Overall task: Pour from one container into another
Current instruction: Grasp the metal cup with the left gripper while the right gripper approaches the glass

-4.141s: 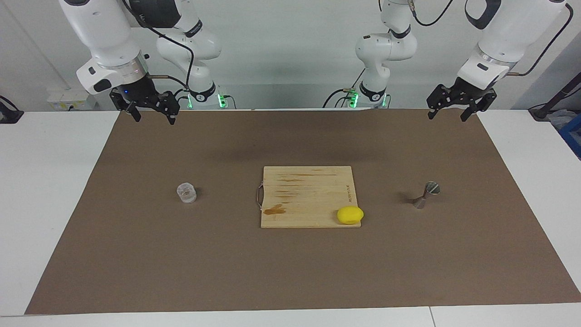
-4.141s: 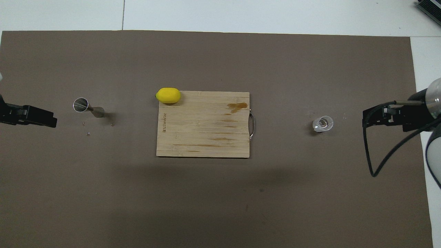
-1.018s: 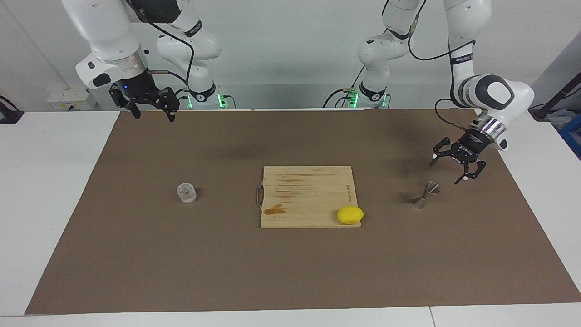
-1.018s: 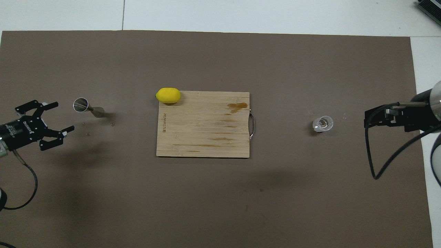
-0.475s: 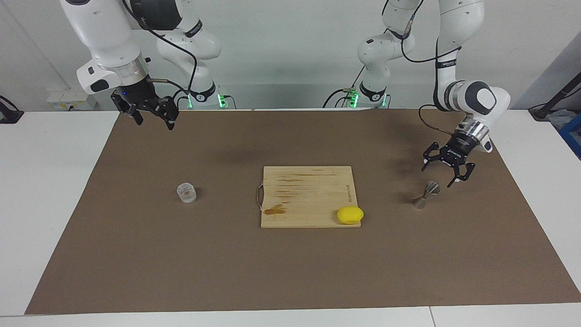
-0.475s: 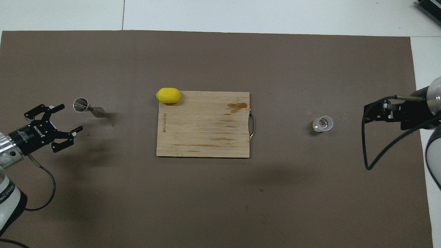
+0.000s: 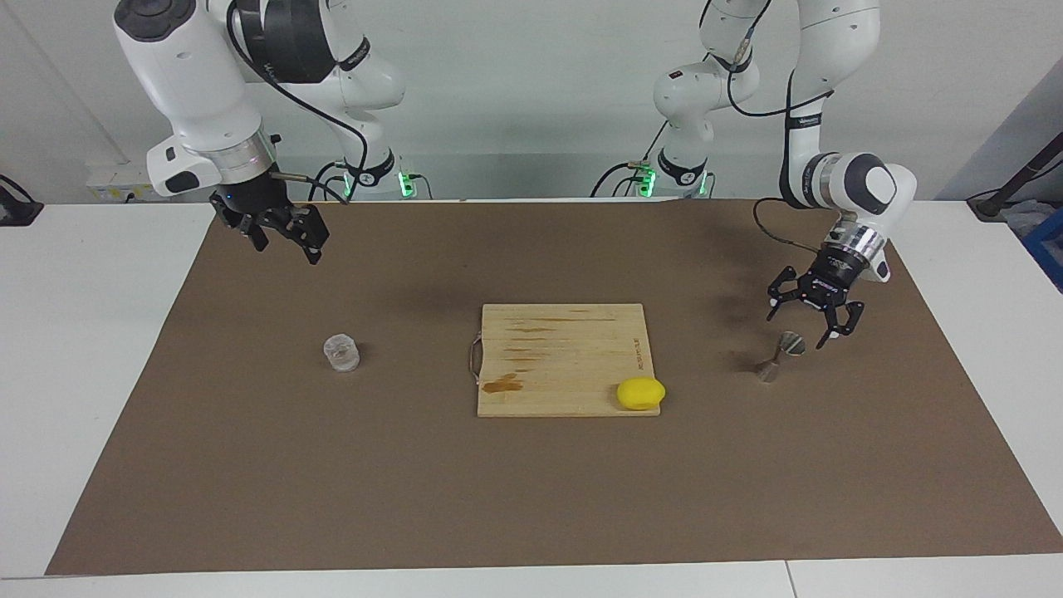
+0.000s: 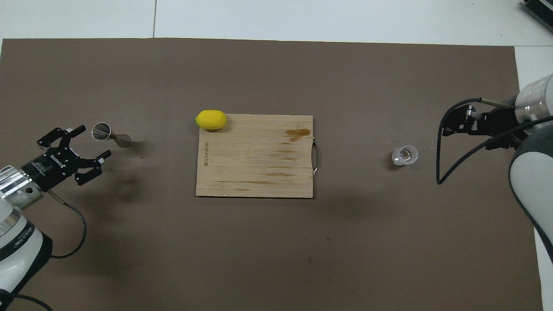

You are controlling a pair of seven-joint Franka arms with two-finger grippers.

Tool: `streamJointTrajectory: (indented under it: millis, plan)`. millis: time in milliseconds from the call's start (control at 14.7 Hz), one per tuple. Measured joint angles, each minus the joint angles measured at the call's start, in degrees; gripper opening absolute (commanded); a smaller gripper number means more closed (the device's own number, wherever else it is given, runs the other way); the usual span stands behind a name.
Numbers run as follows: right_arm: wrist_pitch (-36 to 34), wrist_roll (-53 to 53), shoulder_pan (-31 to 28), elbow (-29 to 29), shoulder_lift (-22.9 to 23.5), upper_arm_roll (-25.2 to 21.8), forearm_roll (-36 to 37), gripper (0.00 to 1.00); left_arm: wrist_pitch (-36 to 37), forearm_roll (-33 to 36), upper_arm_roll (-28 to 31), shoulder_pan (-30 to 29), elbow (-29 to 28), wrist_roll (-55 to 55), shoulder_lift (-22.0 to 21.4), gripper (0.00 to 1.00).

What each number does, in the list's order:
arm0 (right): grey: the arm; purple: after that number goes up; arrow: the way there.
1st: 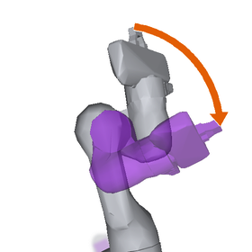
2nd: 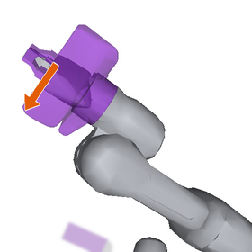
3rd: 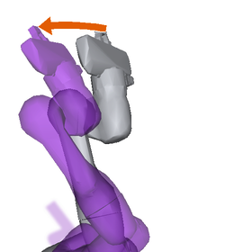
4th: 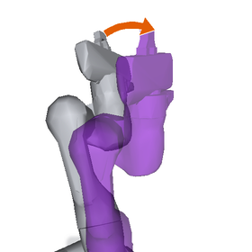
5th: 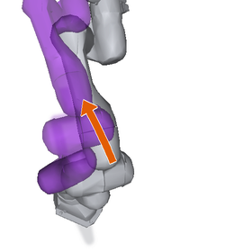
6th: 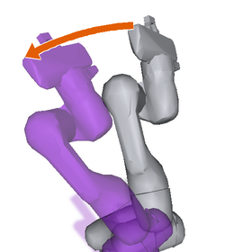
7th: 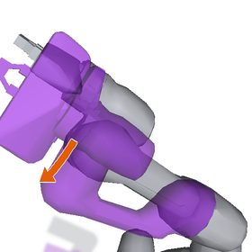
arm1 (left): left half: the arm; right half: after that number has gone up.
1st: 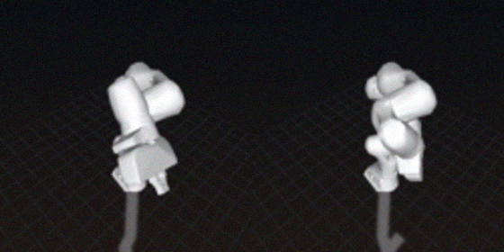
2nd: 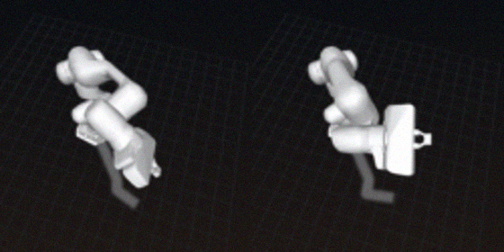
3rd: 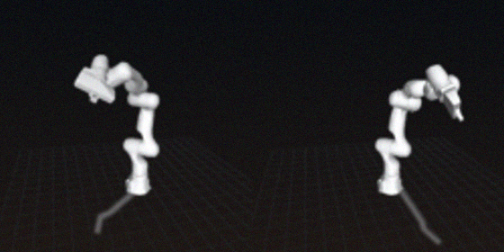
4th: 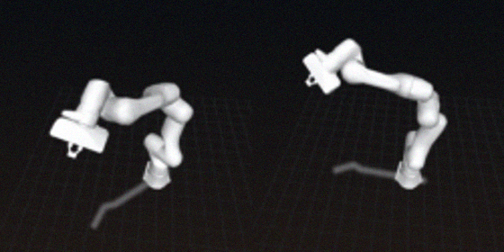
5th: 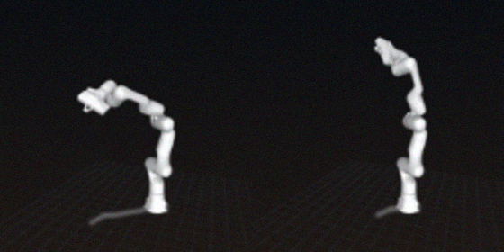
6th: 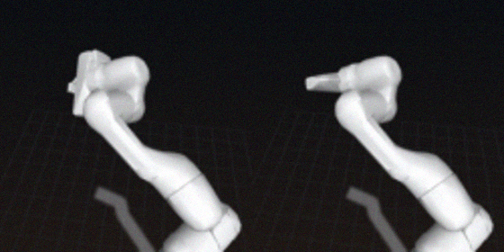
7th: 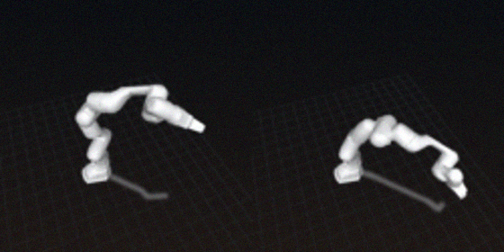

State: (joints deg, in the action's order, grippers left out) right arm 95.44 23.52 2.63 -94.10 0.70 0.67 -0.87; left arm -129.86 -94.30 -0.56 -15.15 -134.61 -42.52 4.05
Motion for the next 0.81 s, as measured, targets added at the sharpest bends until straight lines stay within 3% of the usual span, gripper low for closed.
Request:
streamJointTrajectory:
  millis: [475,815]
  plan:
    - [1.4,14.8,-1.5,0.3,2.6,-0.5,-1.6,0.89,-2.7,-7.5,0.0,2.7,0.0,3.4,1.3,0.99]
    - [6.0,24.3,-4.4,0.1,8.8,-0.6,-3.9,0.89,-3.7,-9.4,0.0,3.4,0.0,3.6,1.5,0.95]
